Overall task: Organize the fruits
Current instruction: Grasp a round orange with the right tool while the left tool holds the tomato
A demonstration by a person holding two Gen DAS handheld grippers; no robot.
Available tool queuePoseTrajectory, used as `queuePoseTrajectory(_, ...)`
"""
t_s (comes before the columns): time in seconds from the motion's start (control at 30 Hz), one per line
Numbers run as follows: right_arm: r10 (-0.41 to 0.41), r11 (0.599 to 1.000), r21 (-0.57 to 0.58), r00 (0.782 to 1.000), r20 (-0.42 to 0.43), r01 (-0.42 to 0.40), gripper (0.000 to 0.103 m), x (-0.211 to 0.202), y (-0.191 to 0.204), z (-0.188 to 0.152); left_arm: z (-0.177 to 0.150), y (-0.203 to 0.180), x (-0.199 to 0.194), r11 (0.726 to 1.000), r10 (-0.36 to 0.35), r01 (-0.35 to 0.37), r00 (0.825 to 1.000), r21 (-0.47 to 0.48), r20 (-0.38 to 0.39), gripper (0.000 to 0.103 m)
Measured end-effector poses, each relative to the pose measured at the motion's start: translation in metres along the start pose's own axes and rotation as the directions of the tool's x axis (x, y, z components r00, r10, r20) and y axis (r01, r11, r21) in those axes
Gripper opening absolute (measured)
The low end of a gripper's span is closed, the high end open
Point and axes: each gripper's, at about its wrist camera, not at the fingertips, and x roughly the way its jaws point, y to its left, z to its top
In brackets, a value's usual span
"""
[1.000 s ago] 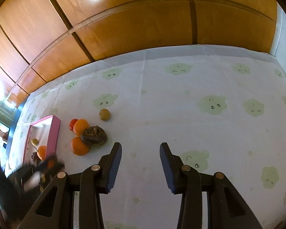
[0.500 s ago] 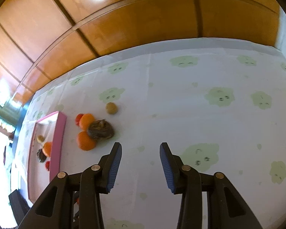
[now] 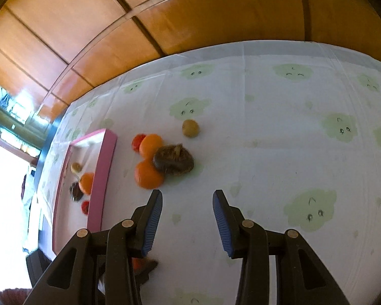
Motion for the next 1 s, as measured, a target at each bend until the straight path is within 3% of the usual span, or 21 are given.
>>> queuePoseTrajectory(0.23, 0.01, 0.998, 0.064, 1.0, 0.002, -0.01, 0.042, 0.026, 0.006, 0.043, -0.003, 0.002, -0.001, 1.0, -0.011, 0.011, 1.0, -0.006, 0.014, 0.025)
queuePoseTrajectory(0.57, -0.099, 0.993, 0.067, 0.994, -0.039, 0.101, 0.042, 0.068, 0.015, 0.077, -0.005, 0.006, -0.004, 0.999, -0.032, 0.032, 0.999, -0.005, 0.022, 0.026)
queuePoseTrajectory(0.63, -0.058, 0.998, 0.03, 0.998, -0.029, 0.059, 0.042, 0.066, 0.023, 0.079, -0.005, 0.007, -0.005, 0.999, -0.036, 0.037, 0.999, -0.006, 0.023, 0.026)
queuePoseTrajectory(0.7, 0.046, 0.999, -0.021, 0.995, -0.086, -0.048, 0.042, 0.07, 0.035, 0.078, -0.006, 0.007, -0.005, 0.999, -0.038, 0.038, 0.999, -0.007, 0.026, 0.026)
queuePoseTrajectory(0.77, 0.08, 0.99, -0.102, 0.986, -0.145, -0.096, 0.042, 0.075, 0.05, 0.074, -0.006, 0.006, -0.006, 0.999, -0.037, 0.037, 0.999, -0.005, 0.027, 0.026)
queuePoseTrajectory(0.87, 0.032, 0.97, -0.227, 0.976, -0.217, -0.082, 0.042, 0.086, 0.071, 0.065, -0.006, 0.005, -0.006, 0.999, -0.041, 0.041, 0.999, -0.008, 0.027, 0.026)
queuePoseTrajectory(1.0, -0.075, 0.947, -0.321, 0.98, -0.185, 0.012, 0.045, 0.092, 0.084, 0.067, -0.006, 0.005, -0.007, 0.999, -0.041, 0.041, 0.999, -0.009, 0.03, 0.026)
